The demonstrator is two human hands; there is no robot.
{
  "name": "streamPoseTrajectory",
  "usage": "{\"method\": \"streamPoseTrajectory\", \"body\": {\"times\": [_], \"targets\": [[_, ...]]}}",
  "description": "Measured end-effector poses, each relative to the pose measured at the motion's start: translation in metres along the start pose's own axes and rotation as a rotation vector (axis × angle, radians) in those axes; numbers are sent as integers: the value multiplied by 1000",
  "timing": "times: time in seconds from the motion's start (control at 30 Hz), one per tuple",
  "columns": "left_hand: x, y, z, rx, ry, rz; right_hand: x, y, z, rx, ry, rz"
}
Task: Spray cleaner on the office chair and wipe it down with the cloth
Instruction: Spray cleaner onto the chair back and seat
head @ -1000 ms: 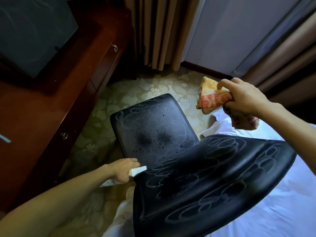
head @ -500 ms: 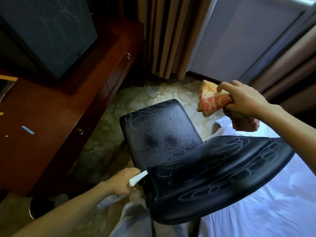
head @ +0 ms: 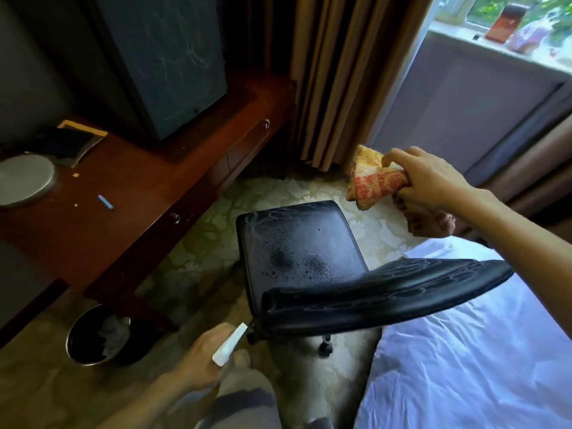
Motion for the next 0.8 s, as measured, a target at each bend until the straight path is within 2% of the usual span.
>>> {"method": "streamPoseTrajectory", "body": {"times": [0.23,0.37,0.57,0.8], "targets": [[-37,66,70,-98,-210,84,15,14,66,-6,-135,-20],[-75,91,85,-210,-127,144,18,20,102,-10,-190,-6],[-120,117,94,-370,-109,149,19,-3,142,-84,-269,51],[-154,120,89,-416,-173,132,5,-25,166,-152,-296,41]]}}
Point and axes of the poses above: each hand's wrist, its own z-axis away from the middle knuckle, its own y-axis out of the palm, x = y × z, the point moved 10 cm from there along -z, towards the middle knuckle, and after that the axes turned 3 degrees about -y, right-handed, at the moved point
